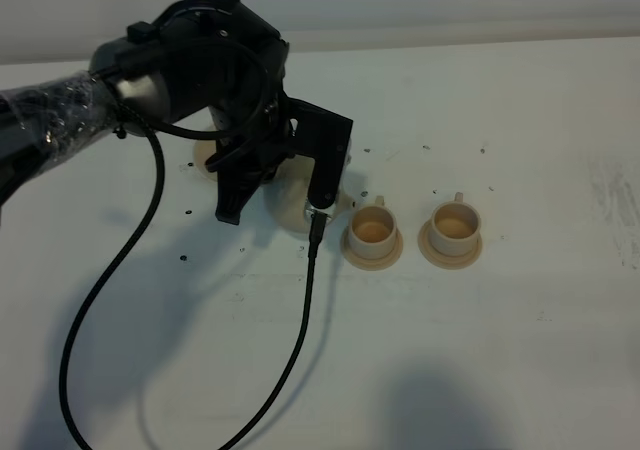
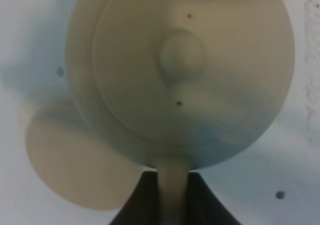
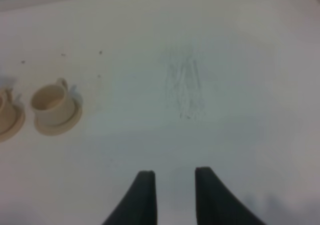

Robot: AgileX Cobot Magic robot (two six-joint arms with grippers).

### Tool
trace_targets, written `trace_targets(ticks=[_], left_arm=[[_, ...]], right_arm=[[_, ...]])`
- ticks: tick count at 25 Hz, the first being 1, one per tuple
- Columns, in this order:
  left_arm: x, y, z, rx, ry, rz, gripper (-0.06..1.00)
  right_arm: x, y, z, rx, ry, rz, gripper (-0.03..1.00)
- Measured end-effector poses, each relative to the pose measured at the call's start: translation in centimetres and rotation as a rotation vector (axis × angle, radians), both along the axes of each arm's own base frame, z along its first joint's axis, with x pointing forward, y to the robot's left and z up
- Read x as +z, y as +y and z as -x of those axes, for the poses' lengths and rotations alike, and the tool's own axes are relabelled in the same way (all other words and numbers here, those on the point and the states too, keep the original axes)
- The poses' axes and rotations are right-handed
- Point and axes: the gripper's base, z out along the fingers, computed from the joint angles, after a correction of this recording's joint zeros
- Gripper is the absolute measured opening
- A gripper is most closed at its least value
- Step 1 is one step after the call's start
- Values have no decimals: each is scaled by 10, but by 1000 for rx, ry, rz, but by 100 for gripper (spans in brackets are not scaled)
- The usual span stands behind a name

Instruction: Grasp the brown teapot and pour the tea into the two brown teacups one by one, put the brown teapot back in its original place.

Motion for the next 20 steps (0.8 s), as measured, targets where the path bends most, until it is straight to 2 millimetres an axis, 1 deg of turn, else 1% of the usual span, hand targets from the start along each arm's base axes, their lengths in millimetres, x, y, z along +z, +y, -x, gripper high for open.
trace_targets(ticks=[4, 9, 20], left_arm=[[-1, -6, 1, -27, -24, 0, 1], [0, -10, 0, -71, -71, -38, 1], [2, -18, 3, -172, -117, -88, 1]], right_arm=[[0, 0, 0, 0, 0, 0, 22], [0, 0, 0, 0, 0, 0, 22], [0, 0, 0, 0, 0, -1, 22]])
